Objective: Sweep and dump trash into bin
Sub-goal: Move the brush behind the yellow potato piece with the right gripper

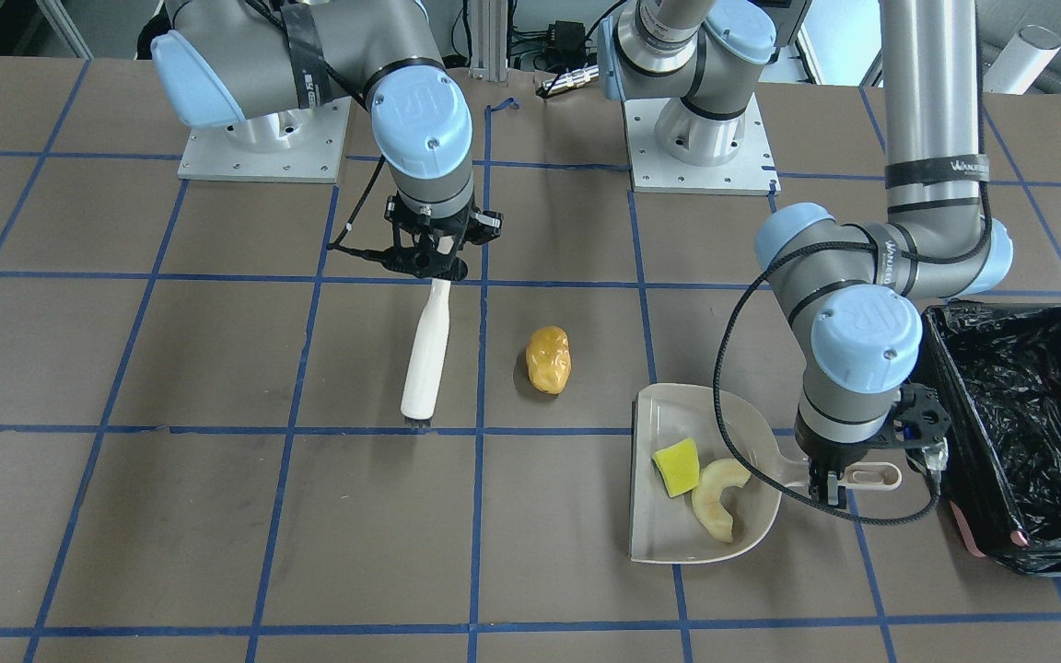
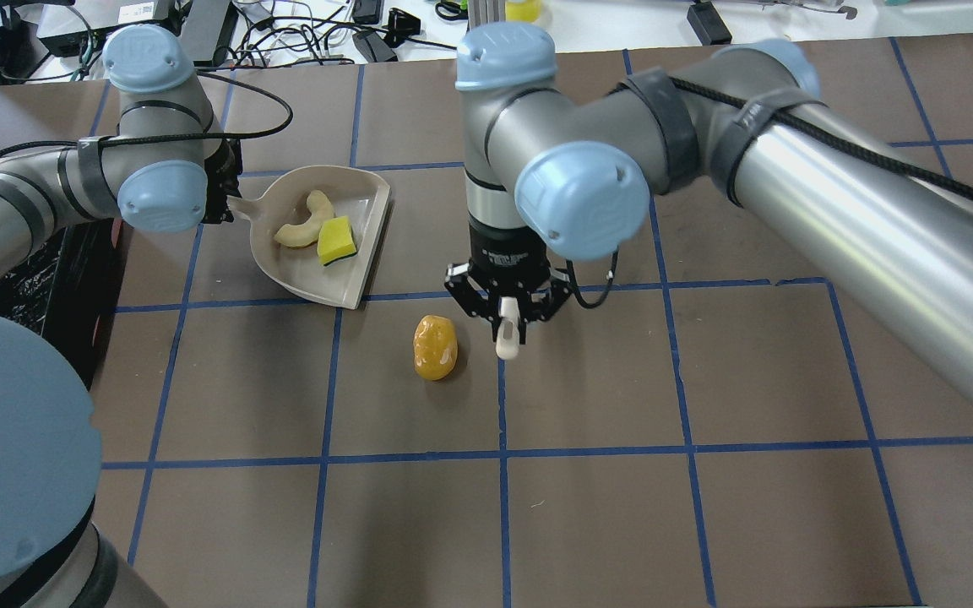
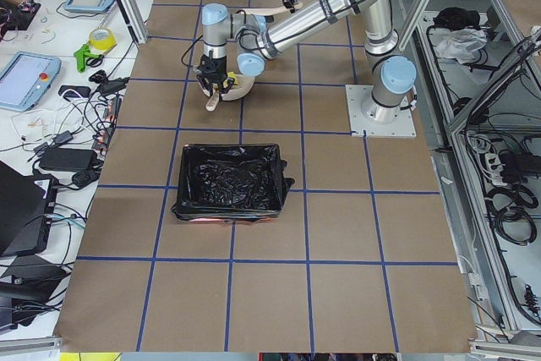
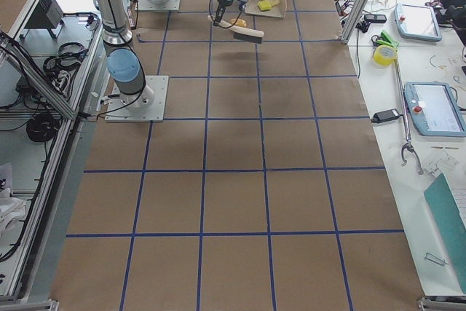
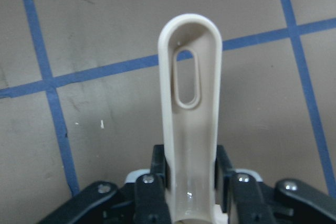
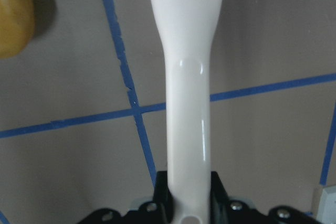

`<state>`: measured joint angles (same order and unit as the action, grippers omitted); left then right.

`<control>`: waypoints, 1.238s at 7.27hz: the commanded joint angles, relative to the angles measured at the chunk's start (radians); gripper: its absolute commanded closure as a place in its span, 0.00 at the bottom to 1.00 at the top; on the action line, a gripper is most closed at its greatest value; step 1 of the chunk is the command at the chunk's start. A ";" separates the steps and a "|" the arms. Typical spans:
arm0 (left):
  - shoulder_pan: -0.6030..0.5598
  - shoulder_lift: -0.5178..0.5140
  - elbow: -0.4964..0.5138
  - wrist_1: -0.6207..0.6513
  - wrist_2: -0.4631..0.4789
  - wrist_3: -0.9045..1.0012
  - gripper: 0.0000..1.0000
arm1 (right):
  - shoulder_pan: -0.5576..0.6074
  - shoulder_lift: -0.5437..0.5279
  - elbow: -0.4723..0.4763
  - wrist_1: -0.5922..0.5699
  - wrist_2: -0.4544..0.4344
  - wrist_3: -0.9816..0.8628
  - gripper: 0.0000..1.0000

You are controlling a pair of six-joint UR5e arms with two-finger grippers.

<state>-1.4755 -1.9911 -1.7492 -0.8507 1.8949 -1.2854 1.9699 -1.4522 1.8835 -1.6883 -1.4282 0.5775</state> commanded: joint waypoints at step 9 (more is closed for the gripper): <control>-0.043 0.141 -0.239 0.059 0.021 -0.182 1.00 | 0.193 0.087 0.062 -0.235 0.075 0.331 1.00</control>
<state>-1.5172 -1.8484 -1.9896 -0.7996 1.9154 -1.4223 2.1615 -1.4030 1.9764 -1.9014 -1.3559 0.9029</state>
